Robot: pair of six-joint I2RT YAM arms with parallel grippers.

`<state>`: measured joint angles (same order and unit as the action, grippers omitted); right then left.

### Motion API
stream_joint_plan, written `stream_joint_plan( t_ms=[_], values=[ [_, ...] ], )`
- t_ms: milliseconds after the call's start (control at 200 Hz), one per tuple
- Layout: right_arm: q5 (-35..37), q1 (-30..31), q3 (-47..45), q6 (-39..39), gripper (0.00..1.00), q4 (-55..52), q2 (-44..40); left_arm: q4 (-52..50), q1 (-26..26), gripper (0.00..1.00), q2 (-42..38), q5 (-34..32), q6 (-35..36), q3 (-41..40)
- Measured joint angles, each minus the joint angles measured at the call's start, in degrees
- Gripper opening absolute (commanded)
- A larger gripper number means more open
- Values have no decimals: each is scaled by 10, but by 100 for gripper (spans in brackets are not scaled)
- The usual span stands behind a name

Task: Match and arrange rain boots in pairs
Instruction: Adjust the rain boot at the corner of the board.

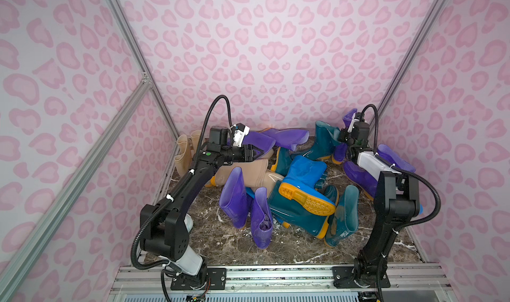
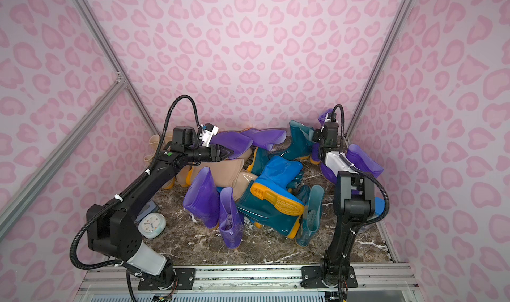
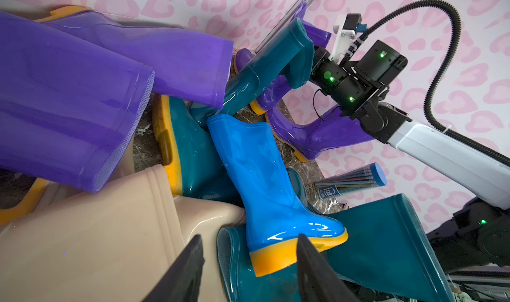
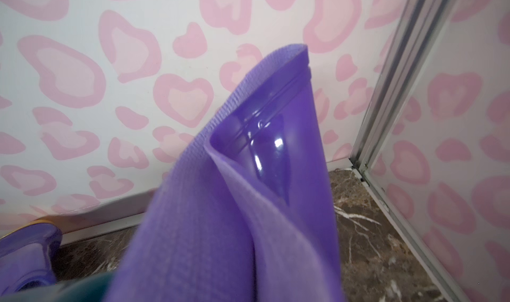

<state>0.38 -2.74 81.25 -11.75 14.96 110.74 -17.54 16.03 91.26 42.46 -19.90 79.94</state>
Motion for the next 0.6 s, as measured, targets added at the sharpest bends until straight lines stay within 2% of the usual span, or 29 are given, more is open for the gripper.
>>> stream_joint_plan(
  t_ms=[90,275,335,460,600],
  values=[
    [-6,1,-1,1,57,-22,-18,0,0,58,0,0,0,0],
    [1,4,111,20,71,-149,-33,0,0,64,-1,0,-5,0],
    [14,7,134,26,79,-194,-53,0,0,65,-5,0,-5,0],
    [48,8,148,40,81,-273,-102,0,1,66,-16,2,-5,0],
    [129,-1,115,48,84,-367,-172,1,1,66,-23,8,-8,0]
  ],
)
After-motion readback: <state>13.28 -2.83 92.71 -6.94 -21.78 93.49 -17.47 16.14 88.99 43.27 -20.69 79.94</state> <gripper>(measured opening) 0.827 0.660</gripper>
